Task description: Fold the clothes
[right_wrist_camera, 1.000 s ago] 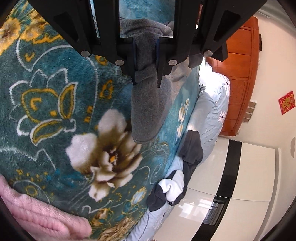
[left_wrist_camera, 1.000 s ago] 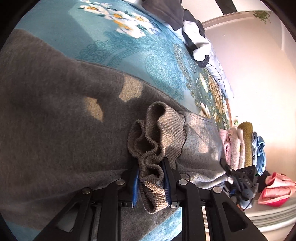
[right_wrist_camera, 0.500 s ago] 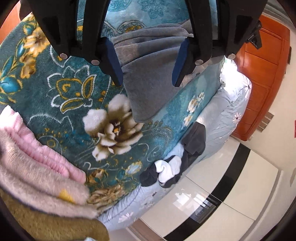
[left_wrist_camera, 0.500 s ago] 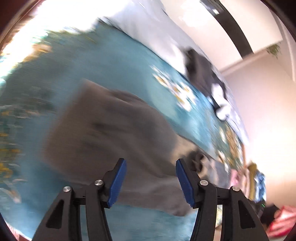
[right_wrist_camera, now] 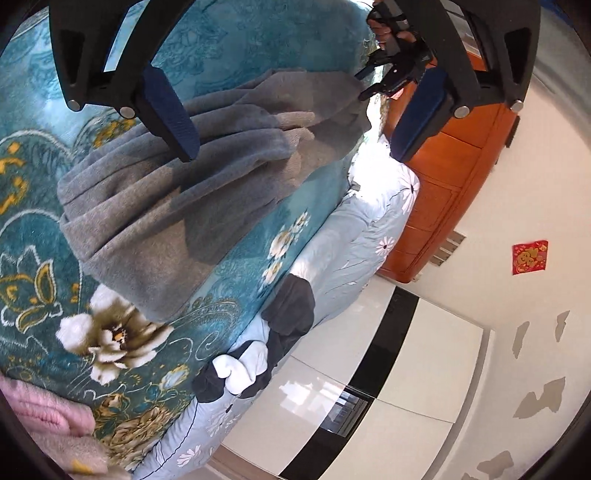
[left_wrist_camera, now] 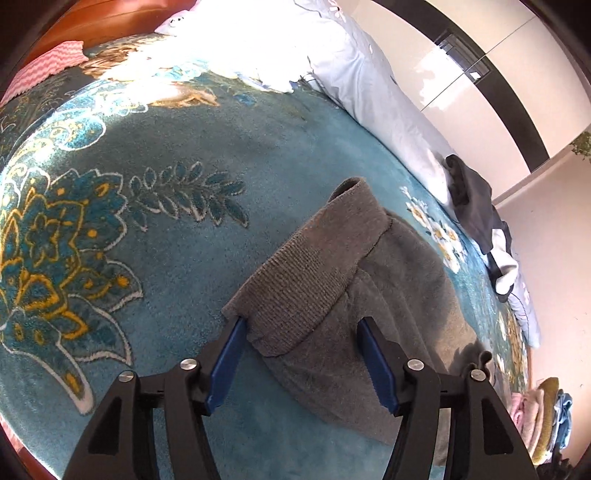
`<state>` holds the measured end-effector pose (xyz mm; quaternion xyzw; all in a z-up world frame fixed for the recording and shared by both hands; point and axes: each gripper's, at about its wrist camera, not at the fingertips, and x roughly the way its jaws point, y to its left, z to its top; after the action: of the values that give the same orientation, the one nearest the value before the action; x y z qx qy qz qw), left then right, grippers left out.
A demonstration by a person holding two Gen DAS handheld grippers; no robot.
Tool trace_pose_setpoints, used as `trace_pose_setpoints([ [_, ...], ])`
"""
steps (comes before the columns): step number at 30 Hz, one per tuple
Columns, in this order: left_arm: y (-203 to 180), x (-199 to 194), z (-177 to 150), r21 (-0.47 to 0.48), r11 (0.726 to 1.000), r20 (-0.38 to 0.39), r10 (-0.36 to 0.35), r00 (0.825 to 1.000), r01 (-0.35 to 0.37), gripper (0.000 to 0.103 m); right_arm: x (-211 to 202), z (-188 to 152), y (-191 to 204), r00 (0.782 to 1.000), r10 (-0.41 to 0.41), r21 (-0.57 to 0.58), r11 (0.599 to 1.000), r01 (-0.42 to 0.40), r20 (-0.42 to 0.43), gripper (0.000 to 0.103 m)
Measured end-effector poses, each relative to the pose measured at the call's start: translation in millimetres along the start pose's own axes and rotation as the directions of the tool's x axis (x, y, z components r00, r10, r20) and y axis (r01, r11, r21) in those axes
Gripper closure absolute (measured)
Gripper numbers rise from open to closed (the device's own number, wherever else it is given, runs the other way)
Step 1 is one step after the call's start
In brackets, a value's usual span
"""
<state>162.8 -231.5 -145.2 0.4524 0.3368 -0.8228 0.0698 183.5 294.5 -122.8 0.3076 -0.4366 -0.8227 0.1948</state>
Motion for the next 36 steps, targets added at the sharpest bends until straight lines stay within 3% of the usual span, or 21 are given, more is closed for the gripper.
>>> trace_pose_setpoints([
  [2,7,3,-5,-0.039,0.999,-0.027,-0.036,0.999,0.035,0.035,-3,-5,4,0.999,0.032,-0.021,0.999,-0.032,0.009,0.000],
  [6,9,1,-11,-0.015,0.999,0.012,-0.038,0.999,0.038,0.033,-13,-15,10,0.989,0.127,-0.051,0.991,-0.124,0.076,0.000],
  [10,3,4,-15,0.048,0.999,0.015,-0.024,1.000,0.023,0.023,-3,-18,16,0.978,0.207,-0.060,0.977,-0.206,0.002,0.000],
  [13,-6,8,-17,0.101,0.995,0.018,-0.002,1.000,0.000,0.016,-1,-26,28,0.989,0.149,-0.148,0.978,-0.147,0.000,0.000],
  [16,-15,14,-19,0.141,0.989,0.017,0.029,0.999,-0.032,0.011,-14,-31,49,0.991,0.015,-0.290,0.957,0.024,0.133,0.000],
  [19,-24,18,-22,0.177,0.982,0.024,0.065,0.998,-0.068,0.005,-29,-35,78,0.953,-0.103,-0.439,0.870,0.225,0.285,0.000],
  [21,-35,26,-28,0.202,0.976,0.035,0.079,0.996,-0.085,0.000,-35,-38,91,0.925,-0.132,-0.493,0.814,0.306,0.357,0.000],
  [23,-37,26,-29,0.194,0.975,0.055,0.098,0.994,-0.107,0.000,-33,-36,86,0.892,-0.212,-0.432,0.815,0.387,0.400,0.000],
  [25,-38,26,-30,0.184,0.975,0.074,0.115,0.991,-0.127,0.000,-25,-28,62,0.894,-0.279,-0.328,0.858,0.396,0.350,0.000],
  [26,-37,25,-29,0.167,0.979,0.077,0.108,0.991,-0.119,0.000,-21,-24,49,0.912,-0.279,-0.290,0.884,0.366,0.301,0.000],
  [29,-26,19,-24,0.111,0.992,0.071,0.046,0.996,-0.054,0.000,-10,-28,26,0.906,-0.337,-0.274,0.874,0.402,0.255,0.000],
  [32,-4,9,-15,-0.009,0.999,0.063,-0.051,0.997,0.052,0.001,0,-34,15,0.901,-0.373,-0.303,0.851,0.428,0.223,0.000],
  [36,26,2,-3,-0.190,0.967,0.082,-0.154,0.985,0.167,0.006,13,-36,13,0.918,-0.358,-0.310,0.865,0.394,0.169,0.000],
])
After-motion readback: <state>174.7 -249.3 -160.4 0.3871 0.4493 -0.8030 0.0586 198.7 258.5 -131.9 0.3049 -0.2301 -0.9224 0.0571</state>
